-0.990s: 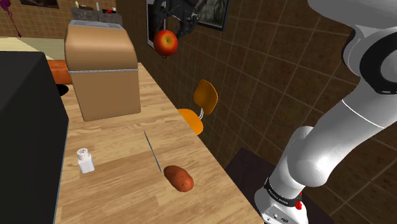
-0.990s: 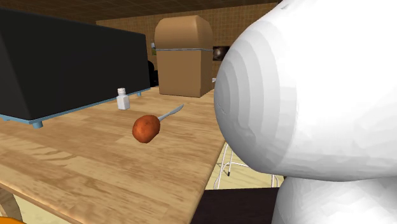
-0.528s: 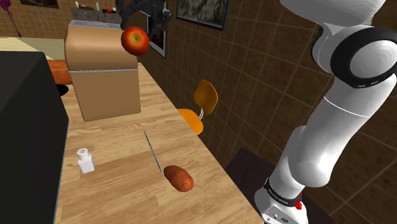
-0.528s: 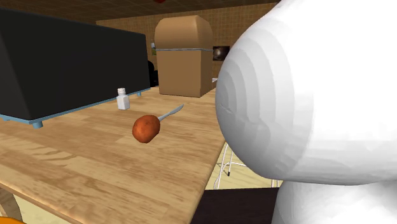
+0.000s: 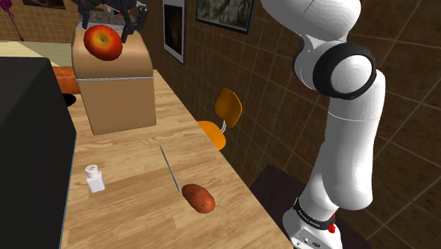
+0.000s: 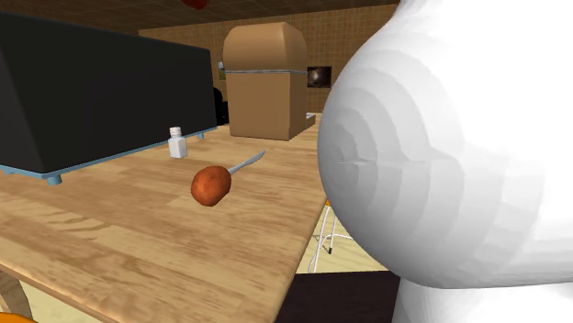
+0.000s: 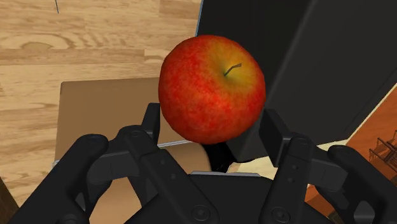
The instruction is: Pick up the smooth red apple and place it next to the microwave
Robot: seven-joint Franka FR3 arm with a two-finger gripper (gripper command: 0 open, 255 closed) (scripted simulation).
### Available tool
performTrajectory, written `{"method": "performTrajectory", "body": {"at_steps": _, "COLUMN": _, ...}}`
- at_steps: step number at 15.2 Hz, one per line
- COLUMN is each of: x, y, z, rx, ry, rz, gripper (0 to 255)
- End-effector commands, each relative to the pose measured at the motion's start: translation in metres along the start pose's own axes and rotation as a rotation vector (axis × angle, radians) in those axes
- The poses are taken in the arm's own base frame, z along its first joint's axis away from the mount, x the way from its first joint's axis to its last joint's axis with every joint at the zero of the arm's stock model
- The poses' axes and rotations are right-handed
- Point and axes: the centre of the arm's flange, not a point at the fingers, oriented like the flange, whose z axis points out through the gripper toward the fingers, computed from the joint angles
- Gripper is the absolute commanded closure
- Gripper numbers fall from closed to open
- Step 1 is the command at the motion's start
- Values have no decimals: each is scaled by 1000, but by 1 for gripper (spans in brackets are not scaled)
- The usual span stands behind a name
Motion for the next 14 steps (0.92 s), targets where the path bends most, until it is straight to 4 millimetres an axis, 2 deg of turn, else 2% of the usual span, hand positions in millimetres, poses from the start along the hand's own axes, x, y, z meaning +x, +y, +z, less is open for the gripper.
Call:
{"method": "performTrajectory", "body": {"at_steps": 1, "x": 4, "y": -23, "z": 8, "rx": -1, "ry": 1, "rz": 4, "gripper": 255}}
{"method": "performTrajectory", "body": {"at_steps": 14, "x": -13, "y": 0, "z": 70, "rx": -1, "ry": 1, "rz": 4, "gripper": 255}}
